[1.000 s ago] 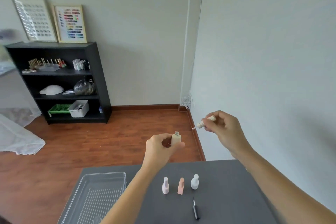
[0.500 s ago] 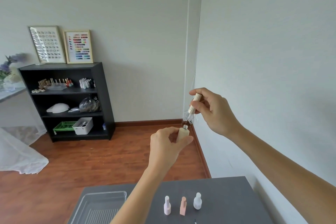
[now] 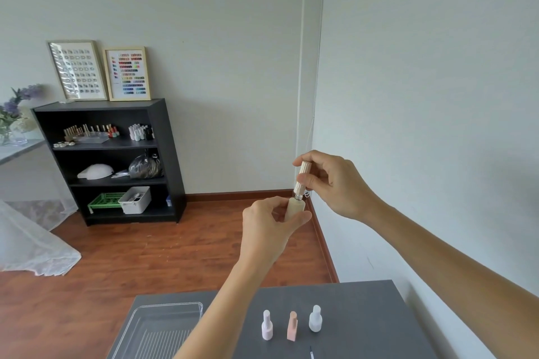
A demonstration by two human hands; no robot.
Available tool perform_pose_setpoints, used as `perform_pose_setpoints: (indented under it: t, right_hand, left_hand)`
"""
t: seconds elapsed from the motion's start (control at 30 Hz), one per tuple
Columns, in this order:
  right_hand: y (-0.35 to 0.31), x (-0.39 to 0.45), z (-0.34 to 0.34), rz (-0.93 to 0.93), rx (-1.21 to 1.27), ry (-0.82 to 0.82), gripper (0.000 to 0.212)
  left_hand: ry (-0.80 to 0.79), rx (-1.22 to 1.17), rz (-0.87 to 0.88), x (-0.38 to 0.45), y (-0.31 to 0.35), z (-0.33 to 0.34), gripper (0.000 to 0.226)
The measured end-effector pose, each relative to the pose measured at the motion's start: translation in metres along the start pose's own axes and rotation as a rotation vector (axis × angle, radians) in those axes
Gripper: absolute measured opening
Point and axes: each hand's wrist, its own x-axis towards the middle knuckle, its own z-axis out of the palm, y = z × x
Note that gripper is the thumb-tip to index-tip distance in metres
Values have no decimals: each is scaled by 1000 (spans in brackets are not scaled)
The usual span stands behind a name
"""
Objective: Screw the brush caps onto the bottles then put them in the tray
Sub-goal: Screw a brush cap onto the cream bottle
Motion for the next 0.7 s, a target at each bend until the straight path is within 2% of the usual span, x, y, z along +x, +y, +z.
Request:
perform_pose_setpoints:
  t: [0.1,0.2,0.27,0.4,0.47,0.6,0.7]
  right_hand:
    - [3,1,2,23,9,-15,12]
    - [4,2,4,36,-21,38,35]
    - [6,3,4,37,19,46,42]
    - [16,8,-1,74,427,-120,26]
    - [20,9,-3,68,529,-165,25]
    - [20,11,0,105,492,-33,14]
    - [18,13,6,96,246,144,37]
  left_hand:
    - [3,-4,9,1,1,0,22]
    - [5,4,7,1,1,1,23]
    - [0,-6,2,2,0,2,23]
    - [-5,-23,-15,3,-1,3,21]
    - [-8,-35,-19,4,-1,4,19]
    - [-17,-62,-16,4,-1,8,15]
    - [-33,-73,-9,3,-3,12,18]
